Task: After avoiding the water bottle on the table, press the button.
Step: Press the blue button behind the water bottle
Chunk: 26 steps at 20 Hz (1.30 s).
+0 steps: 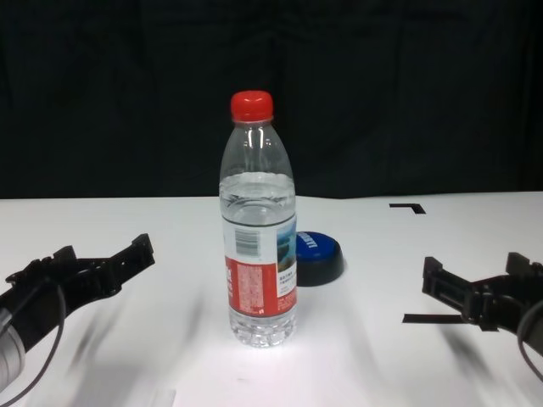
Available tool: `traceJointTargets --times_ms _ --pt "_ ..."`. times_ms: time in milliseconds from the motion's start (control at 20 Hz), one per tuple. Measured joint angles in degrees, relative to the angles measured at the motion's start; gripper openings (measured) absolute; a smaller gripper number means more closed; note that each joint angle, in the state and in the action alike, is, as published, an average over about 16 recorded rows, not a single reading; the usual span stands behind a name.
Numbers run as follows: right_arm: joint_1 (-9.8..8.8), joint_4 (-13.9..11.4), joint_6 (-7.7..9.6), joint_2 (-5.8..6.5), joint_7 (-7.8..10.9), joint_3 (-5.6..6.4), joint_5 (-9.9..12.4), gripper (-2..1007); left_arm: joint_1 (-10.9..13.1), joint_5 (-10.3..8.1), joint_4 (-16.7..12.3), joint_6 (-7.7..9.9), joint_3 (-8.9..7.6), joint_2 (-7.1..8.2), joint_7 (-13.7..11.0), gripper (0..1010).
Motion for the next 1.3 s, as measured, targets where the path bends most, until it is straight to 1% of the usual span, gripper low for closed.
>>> traceJointTargets --times_ms 900,1300 --pt "0.00 0.00 0.00 0.00 0.00 0.00 0.00 1003 0.00 0.01 -0.01 0.00 -0.04 -0.03 -0.04 1003" --pt "0.00 0.00 0.00 0.00 0.00 0.00 0.00 1003 0.30 0.70 -0.47 -0.68 -0.72 -0.52 -0.45 1003"
